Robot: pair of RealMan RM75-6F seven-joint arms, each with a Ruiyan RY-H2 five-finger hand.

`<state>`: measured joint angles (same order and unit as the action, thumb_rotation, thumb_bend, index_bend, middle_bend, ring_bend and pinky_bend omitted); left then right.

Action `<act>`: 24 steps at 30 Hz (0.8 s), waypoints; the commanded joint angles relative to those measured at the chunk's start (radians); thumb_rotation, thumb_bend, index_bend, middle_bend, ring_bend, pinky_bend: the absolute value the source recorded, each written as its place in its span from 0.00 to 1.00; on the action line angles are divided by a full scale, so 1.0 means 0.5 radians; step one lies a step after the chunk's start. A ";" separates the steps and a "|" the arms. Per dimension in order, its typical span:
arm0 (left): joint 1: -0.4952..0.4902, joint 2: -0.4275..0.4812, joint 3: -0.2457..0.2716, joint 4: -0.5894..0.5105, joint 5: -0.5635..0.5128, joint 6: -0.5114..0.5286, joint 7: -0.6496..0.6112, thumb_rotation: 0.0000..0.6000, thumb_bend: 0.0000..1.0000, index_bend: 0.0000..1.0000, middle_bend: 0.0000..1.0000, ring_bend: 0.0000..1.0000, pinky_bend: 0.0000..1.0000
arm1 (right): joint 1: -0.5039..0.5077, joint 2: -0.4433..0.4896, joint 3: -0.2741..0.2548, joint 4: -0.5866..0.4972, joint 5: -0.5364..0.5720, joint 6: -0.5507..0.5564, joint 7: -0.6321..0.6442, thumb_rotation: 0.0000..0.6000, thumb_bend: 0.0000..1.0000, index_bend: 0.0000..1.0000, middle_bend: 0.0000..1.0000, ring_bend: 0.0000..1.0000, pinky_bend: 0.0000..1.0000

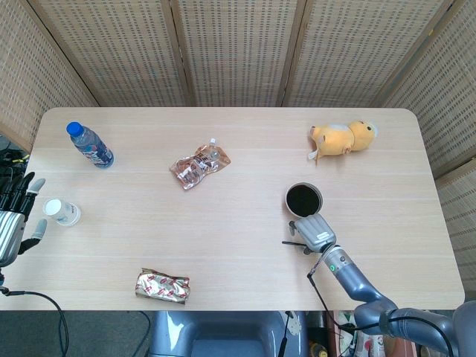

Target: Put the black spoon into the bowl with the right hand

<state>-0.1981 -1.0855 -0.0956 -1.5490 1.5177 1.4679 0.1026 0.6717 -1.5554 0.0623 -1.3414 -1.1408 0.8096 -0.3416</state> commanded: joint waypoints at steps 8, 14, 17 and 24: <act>0.003 0.000 0.008 -0.023 0.005 0.010 0.023 1.00 0.44 0.00 0.00 0.00 0.00 | -0.034 -0.017 -0.046 0.072 -0.035 0.013 0.032 1.00 0.43 0.49 0.92 0.94 1.00; -0.002 0.005 0.009 -0.044 0.010 0.008 0.043 1.00 0.44 0.00 0.00 0.00 0.00 | -0.060 -0.009 -0.063 0.102 -0.062 0.029 0.066 1.00 0.43 0.50 0.92 0.94 1.00; -0.001 0.008 0.010 -0.057 0.015 0.015 0.052 1.00 0.44 0.00 0.00 0.00 0.00 | -0.073 -0.007 -0.071 0.121 -0.081 0.041 0.081 1.00 0.43 0.50 0.92 0.94 1.00; 0.009 0.023 0.015 -0.097 0.022 0.034 0.084 1.00 0.44 0.00 0.00 0.00 0.00 | -0.108 -0.015 -0.093 0.214 -0.162 0.090 0.135 1.00 0.43 0.51 0.92 0.94 1.00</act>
<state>-0.1939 -1.0743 -0.0884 -1.5968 1.5285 1.4845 0.1442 0.6206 -1.5618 0.0176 -1.2398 -1.2164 0.8512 -0.2791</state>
